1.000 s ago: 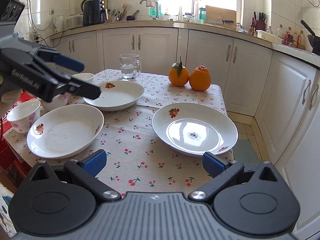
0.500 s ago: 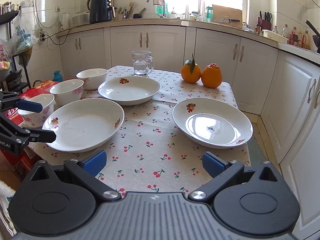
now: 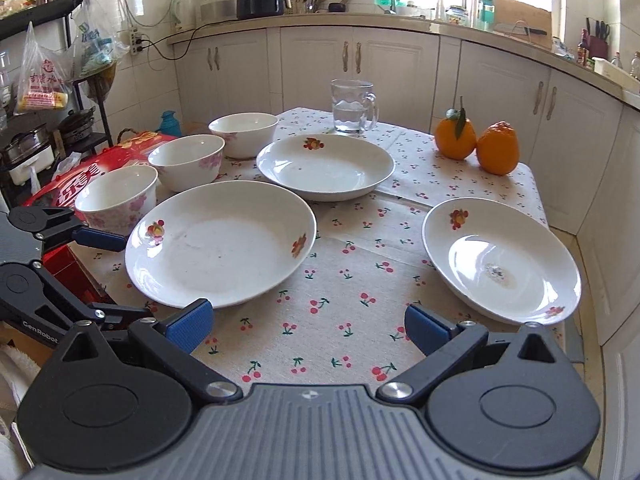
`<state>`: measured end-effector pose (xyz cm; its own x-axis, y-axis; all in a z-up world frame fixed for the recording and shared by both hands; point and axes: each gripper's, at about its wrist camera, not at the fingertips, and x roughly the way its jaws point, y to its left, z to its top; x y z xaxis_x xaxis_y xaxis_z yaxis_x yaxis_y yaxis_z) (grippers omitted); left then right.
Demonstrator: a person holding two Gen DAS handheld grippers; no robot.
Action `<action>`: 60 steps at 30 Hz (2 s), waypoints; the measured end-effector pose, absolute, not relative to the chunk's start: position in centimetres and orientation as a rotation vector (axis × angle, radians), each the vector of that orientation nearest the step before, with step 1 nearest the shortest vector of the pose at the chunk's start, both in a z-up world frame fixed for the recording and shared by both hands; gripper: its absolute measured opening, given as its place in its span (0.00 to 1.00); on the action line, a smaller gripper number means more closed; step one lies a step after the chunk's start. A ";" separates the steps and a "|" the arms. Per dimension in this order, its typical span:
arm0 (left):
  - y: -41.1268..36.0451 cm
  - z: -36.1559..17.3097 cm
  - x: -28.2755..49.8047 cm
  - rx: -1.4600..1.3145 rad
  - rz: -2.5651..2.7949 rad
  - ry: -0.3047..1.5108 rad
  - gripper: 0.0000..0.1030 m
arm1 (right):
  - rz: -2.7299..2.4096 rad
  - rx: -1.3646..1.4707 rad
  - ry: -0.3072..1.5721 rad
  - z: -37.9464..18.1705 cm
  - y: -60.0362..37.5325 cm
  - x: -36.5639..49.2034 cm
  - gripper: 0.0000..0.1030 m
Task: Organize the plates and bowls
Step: 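Withdraw the left gripper and move the right gripper toward the large white plate, then close the right gripper on the large white plate's rim, then lift the large plate with the right gripper toward the stained plate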
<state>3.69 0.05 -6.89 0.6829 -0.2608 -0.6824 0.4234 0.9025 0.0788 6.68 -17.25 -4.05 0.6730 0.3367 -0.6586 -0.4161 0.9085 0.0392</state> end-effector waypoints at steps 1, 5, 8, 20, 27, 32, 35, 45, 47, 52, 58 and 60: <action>0.0 -7.0 3.8 0.238 -0.389 0.725 0.93 | 0.444 -0.104 0.735 -4.3 -17.2 7.3 1.00; 0.1 -7.2 4.2 0.210 -0.402 0.734 0.93 | 0.497 -0.067 0.805 -5.4 -16.7 9.5 1.00; 0.4 -7.3 4.6 0.189 -0.406 0.743 0.95 | 0.516 -0.072 0.851 -6.2 -16.1 10.9 1.00; 0.6 -7.3 4.9 0.169 -0.423 0.750 0.97 | 0.627 -0.158 0.947 -5.4 -13.7 15.5 1.00; 0.5 -7.3 4.9 0.173 -0.442 0.740 0.95 | 0.712 -0.217 0.985 -5.5 -11.9 18.8 1.00; 0.5 -7.2 4.8 0.178 -0.441 0.727 0.89 | 0.769 -0.281 1.038 -5.4 -10.7 21.5 0.99; 0.5 -7.2 4.8 0.177 -0.442 0.724 0.89 | 0.797 -0.321 1.054 -5.4 -9.8 22.8 0.97; 0.6 -7.1 5.1 0.166 -0.436 0.723 0.86 | 0.884 -0.311 1.108 -6.7 -8.5 25.9 0.80; 0.6 -7.1 5.0 0.172 -0.438 0.720 0.86 | 0.900 -0.308 1.108 -6.8 -8.5 26.1 0.79; 0.6 -7.1 5.1 0.171 -0.440 0.723 0.86 | 0.944 -0.285 1.135 -6.7 -8.5 26.8 0.79; 0.6 -7.0 5.1 0.174 -0.443 0.727 0.86 | 0.956 -0.281 1.150 -6.6 -8.7 27.0 0.79; 0.6 -7.0 5.2 0.177 -0.448 0.730 0.86 | 0.953 -0.289 1.144 -6.6 -8.6 26.7 0.79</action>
